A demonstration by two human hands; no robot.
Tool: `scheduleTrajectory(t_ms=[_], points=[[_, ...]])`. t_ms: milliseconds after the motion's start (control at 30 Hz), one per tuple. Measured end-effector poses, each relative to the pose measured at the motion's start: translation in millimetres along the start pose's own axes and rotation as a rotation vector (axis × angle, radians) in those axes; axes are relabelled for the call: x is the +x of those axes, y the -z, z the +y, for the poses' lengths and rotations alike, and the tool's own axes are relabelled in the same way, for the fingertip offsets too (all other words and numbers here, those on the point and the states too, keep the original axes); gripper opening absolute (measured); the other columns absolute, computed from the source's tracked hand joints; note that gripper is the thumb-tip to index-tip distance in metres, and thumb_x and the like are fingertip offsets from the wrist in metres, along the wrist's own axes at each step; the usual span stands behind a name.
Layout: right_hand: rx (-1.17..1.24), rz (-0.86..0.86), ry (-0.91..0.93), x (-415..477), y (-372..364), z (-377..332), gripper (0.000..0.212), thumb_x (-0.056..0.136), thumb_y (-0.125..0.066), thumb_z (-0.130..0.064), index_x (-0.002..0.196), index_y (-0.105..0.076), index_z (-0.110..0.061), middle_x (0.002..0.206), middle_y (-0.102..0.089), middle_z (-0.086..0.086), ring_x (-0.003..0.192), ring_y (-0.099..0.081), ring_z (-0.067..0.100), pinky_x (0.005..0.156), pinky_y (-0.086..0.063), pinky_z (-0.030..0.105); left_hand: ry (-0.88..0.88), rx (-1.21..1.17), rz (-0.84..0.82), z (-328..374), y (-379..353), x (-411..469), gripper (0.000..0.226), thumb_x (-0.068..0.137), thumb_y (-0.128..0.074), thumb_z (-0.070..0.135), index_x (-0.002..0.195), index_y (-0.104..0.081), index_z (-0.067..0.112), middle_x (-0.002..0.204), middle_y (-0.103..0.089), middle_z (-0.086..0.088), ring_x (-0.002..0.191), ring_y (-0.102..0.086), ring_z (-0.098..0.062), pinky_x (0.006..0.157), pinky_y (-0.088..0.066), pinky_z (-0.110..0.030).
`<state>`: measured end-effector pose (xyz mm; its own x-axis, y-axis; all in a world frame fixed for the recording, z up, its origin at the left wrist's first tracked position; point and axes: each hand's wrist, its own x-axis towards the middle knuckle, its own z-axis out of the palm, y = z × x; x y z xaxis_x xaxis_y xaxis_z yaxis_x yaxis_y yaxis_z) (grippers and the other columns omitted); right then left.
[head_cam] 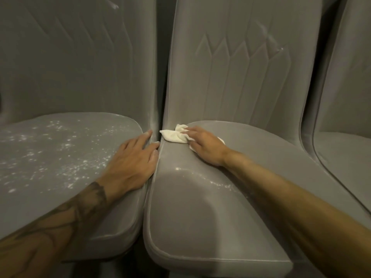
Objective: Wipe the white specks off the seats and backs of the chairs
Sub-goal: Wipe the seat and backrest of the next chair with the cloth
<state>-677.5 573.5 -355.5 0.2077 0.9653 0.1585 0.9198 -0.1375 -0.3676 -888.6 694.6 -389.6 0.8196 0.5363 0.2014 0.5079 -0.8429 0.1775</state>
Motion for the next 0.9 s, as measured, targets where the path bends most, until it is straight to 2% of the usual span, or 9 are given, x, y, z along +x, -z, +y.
scheduleTrajectory(t_ms=[67,133,200,367,533,600,733,800,900], points=[[0.005,0.002,0.054,-4.1,-9.9,-12.6,0.044,0.102,-0.045,-0.011,0.146,-0.049,-0.013,0.154,-0.041,0.005,0.142,-0.038,0.020,0.118,-0.024,0.023,0.006,0.000,0.017,-0.2,0.7,-2.5,0.055,0.109,-0.016,0.037,0.155,-0.041,0.025,0.172,-0.016,-0.004,0.151,-0.029,-0.022,0.123,-0.019,-0.038],[-0.013,-0.041,0.207,-24.6,-13.2,-14.6,0.044,0.101,-0.045,-0.013,0.146,-0.049,-0.017,0.154,-0.042,0.001,0.141,-0.039,0.015,0.117,-0.026,0.021,-0.008,0.020,-0.001,0.3,1.9,-4.0,0.063,0.100,-0.015,0.039,0.155,-0.043,0.023,0.172,-0.017,-0.005,0.150,-0.031,-0.024,0.122,-0.018,-0.037],[-0.018,-0.094,0.294,-37.4,-8.2,-9.6,0.043,0.102,-0.044,-0.016,0.144,-0.051,-0.022,0.152,-0.044,-0.003,0.139,-0.040,0.010,0.115,-0.028,0.018,-0.006,-0.027,-0.042,-0.6,2.9,-3.5,0.071,0.095,-0.015,0.044,0.161,-0.034,0.027,0.174,-0.011,-0.001,0.154,-0.024,-0.022,0.125,-0.012,-0.036],[-0.034,-0.005,0.037,-1.5,-2.9,-0.3,0.043,0.103,-0.044,-0.011,0.146,-0.049,-0.015,0.151,-0.043,0.004,0.138,-0.042,0.021,0.117,-0.030,0.031,0.017,-0.026,0.003,-1.0,-2.4,0.2,0.052,0.110,-0.019,0.041,0.157,-0.037,0.029,0.174,-0.011,0.000,0.155,-0.021,-0.020,0.126,-0.013,-0.039],[-0.034,-0.048,0.175,-39.9,-6.8,7.6,0.042,0.103,-0.043,-0.021,0.145,-0.050,-0.022,0.150,-0.045,-0.003,0.137,-0.043,0.010,0.115,-0.029,0.020,0.019,-0.043,0.013,-4.8,-7.7,2.2,0.051,0.110,-0.024,0.040,0.157,-0.039,0.029,0.173,-0.014,-0.001,0.154,-0.024,-0.021,0.126,-0.015,-0.039],[-0.011,-0.053,0.148,-45.5,1.8,21.2,0.039,0.105,-0.043,-0.020,0.143,-0.052,-0.019,0.147,-0.047,0.000,0.136,-0.044,0.010,0.115,-0.028,0.019,0.029,-0.077,0.001,-6.0,-7.7,2.9,0.051,0.110,-0.024,0.042,0.158,-0.038,0.030,0.173,-0.014,0.000,0.155,-0.023,-0.020,0.126,-0.014,-0.039],[-0.039,0.030,-0.092,-18.5,5.0,19.3,0.043,0.101,-0.045,-0.007,0.144,-0.051,-0.015,0.147,-0.046,0.007,0.137,-0.045,0.025,0.116,-0.031,0.034,0.016,-0.098,0.003,-5.2,4.0,-2.2,0.050,0.111,-0.028,0.043,0.158,-0.036,0.028,0.169,-0.024,0.000,0.153,-0.026,-0.018,0.125,-0.016,-0.037],[-0.008,0.046,-0.079,-9.5,-3.2,-5.0,0.045,0.102,-0.045,-0.014,0.147,-0.048,-0.020,0.150,-0.044,0.005,0.137,-0.044,0.024,0.116,-0.030,0.032,-0.010,-0.017,0.022,-12.8,13.1,-9.1,0.052,0.109,-0.031,0.045,0.157,-0.037,0.027,0.165,-0.031,-0.001,0.149,-0.031,-0.018,0.123,-0.018,-0.037],[-0.018,0.032,0.045,-21.2,-22.2,-35.6,0.042,0.100,-0.046,-0.041,0.141,-0.053,-0.034,0.151,-0.042,-0.007,0.134,-0.045,0.013,0.111,-0.031,0.023,0.015,0.051,0.031,-30.2,21.7,-23.8,0.054,0.108,-0.031,0.047,0.157,-0.037,0.026,0.163,-0.035,-0.003,0.147,-0.034,-0.021,0.121,-0.020,-0.038]])
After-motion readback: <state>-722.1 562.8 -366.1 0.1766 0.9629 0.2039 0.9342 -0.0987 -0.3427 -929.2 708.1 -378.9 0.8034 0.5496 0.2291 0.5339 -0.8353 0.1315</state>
